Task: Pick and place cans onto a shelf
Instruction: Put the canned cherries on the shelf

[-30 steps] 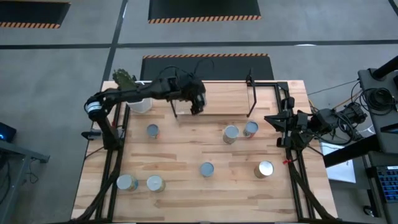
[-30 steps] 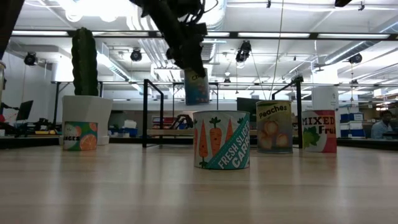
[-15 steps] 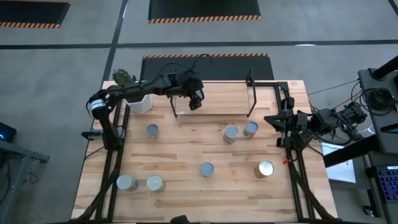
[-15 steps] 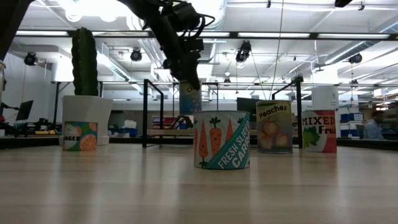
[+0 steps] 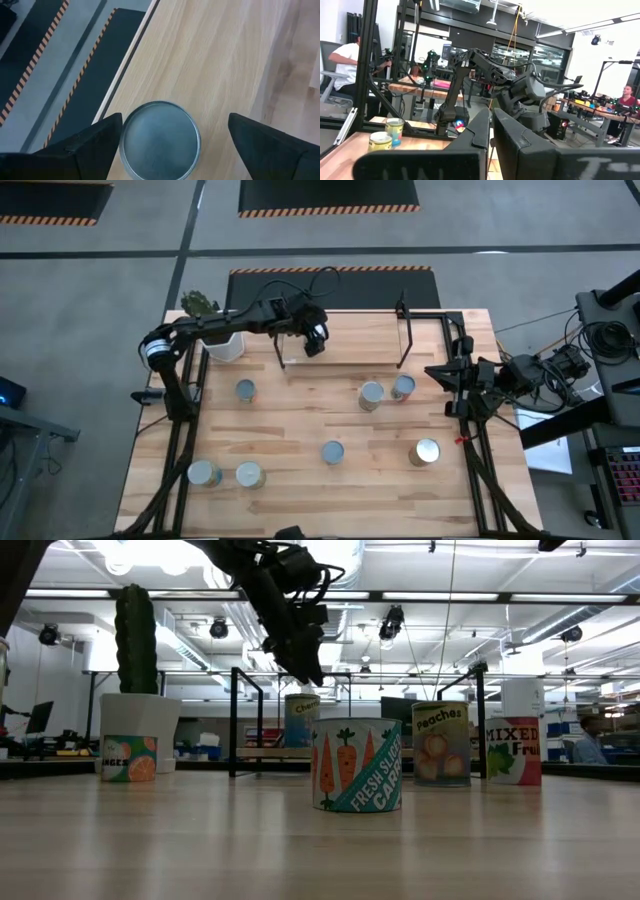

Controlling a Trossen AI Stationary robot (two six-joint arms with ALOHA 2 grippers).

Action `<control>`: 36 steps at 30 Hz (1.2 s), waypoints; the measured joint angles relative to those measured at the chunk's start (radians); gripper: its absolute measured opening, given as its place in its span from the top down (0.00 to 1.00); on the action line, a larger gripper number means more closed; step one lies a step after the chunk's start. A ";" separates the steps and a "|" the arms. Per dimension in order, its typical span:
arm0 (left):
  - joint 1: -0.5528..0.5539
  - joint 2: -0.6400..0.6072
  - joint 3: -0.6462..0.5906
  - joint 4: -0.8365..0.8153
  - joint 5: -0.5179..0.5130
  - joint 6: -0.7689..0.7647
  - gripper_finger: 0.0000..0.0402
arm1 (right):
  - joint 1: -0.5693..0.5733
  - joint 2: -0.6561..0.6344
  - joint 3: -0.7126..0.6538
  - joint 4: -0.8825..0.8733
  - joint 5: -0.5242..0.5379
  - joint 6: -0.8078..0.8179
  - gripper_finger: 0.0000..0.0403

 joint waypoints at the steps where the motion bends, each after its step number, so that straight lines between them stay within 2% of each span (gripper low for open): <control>1: -0.002 -0.002 0.003 -0.006 0.000 -0.001 0.14 | 0.000 0.000 0.000 0.000 0.000 0.000 0.97; 8: -0.063 -0.057 0.015 -0.010 -0.001 -0.026 0.15 | 0.000 0.000 0.000 -0.002 0.000 -0.002 0.97; 13: -0.094 -0.063 0.015 -0.040 0.001 -0.011 0.25 | 0.000 0.000 0.000 -0.003 0.000 0.005 0.97; 16: -0.075 -0.060 0.015 -0.093 0.016 -0.052 0.38 | 0.000 0.001 0.000 -0.006 0.000 0.009 0.97; 18: -0.043 -0.055 0.015 -0.128 0.089 -0.094 0.49 | 0.000 0.001 0.000 -0.005 0.000 0.009 0.97; 22: 0.017 -0.054 0.015 -0.127 0.214 -0.163 0.78 | 0.000 0.001 0.000 -0.005 0.000 0.006 0.97; 24: 0.034 -0.054 0.015 -0.125 0.235 -0.170 0.93 | 0.000 0.001 0.001 -0.005 0.000 -0.005 0.97; 25: 0.041 -0.054 0.015 -0.126 0.235 -0.173 0.96 | 0.000 0.001 0.003 -0.005 0.000 -0.010 0.97; 32: 0.054 -0.053 0.030 -0.047 0.237 -0.165 0.99 | 0.000 0.001 0.013 -0.006 0.000 -0.030 0.97; 36: 0.054 -0.053 0.070 -0.055 0.238 -0.158 1.00 | 0.000 0.002 0.019 -0.005 0.000 -0.030 0.97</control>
